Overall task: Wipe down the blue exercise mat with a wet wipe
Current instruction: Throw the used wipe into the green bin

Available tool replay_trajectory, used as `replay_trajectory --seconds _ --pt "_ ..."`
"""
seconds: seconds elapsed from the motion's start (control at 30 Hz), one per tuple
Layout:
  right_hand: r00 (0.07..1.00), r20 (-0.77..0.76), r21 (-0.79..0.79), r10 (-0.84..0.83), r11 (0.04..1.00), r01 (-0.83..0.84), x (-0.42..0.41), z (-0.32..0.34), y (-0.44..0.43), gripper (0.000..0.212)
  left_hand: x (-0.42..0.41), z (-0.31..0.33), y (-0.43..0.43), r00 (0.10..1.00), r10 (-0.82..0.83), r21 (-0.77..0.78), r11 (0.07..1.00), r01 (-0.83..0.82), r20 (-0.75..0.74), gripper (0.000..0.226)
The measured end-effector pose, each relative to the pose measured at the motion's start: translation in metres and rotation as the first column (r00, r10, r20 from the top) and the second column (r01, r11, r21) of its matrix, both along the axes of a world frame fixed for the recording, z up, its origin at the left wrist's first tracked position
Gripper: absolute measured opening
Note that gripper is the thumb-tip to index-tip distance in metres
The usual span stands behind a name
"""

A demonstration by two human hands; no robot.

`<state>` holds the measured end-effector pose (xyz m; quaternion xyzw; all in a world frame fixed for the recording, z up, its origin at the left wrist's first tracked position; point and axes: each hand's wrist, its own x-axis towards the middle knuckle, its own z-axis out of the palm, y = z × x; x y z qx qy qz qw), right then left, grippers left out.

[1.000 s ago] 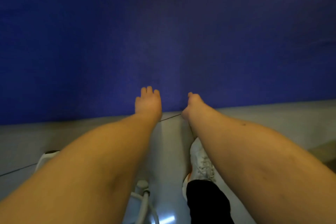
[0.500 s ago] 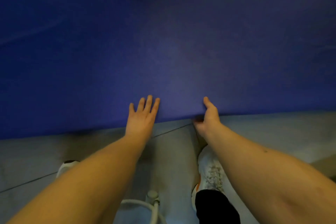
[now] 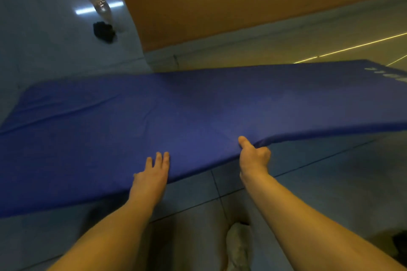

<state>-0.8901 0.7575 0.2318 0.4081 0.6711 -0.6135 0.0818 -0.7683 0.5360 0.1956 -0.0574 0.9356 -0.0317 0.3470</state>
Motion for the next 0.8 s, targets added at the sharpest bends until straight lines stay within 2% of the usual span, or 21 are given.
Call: replay_trajectory --seconds 0.07,0.13,0.27,0.4,0.6,0.8 --pt "0.995 -0.102 0.011 0.025 1.000 -0.024 -0.014 0.019 0.012 0.024 -0.004 0.007 0.021 0.999 0.016 0.034 0.999 -0.015 -0.029 0.089" --pt "0.988 -0.151 -0.002 -0.018 1.000 0.018 -0.031 0.022 0.031 0.022 -0.013 0.006 0.046 0.998 0.038 0.070 0.997 -0.034 -0.055 0.090" --pt "0.985 -0.091 -0.082 -0.147 0.987 0.140 -0.064 -0.008 0.076 0.029 -0.041 -0.017 0.080 0.993 0.031 0.109 0.994 -0.018 -0.117 0.090" --pt "0.980 -0.036 -0.117 -0.194 0.975 0.188 -0.080 -0.052 0.104 0.035 -0.047 -0.062 0.102 0.988 0.003 0.096 0.995 0.012 -0.155 0.092" --pt "0.985 0.007 -0.082 -0.175 0.981 0.175 -0.081 -0.102 0.141 0.037 -0.024 -0.127 0.099 0.985 -0.011 0.086 0.996 0.026 -0.173 0.105" --pt "0.988 -0.015 -0.033 -0.156 0.987 0.155 -0.107 -0.112 0.180 0.042 -0.051 -0.136 0.143 0.988 -0.005 0.118 0.993 0.024 -0.155 0.110"
